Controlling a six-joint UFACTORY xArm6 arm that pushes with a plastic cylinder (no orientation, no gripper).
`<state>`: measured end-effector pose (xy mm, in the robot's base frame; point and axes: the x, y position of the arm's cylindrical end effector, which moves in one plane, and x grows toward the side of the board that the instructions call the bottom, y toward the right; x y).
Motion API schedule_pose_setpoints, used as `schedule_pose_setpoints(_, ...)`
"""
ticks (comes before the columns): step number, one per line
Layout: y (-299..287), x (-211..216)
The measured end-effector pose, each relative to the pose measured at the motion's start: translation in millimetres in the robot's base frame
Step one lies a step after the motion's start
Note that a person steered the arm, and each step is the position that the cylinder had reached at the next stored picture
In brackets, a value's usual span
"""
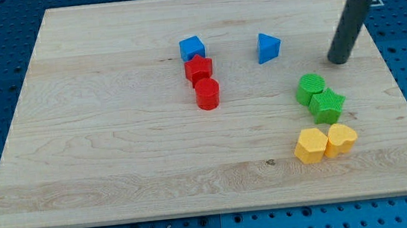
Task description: Move the blue triangle diagonal to the blue cube
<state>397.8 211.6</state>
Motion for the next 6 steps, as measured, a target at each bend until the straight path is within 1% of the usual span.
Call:
schedule_pose_setpoints(1,-44.0,-11.5)
schedule_pose_setpoints(2,-80.4,-13.0)
schedule_pose_setpoints(3,-97.0,-22.1)
schedule_pose_setpoints(4,-97.1,-46.9)
schedule_pose_setpoints(6,-102.9,-69.5)
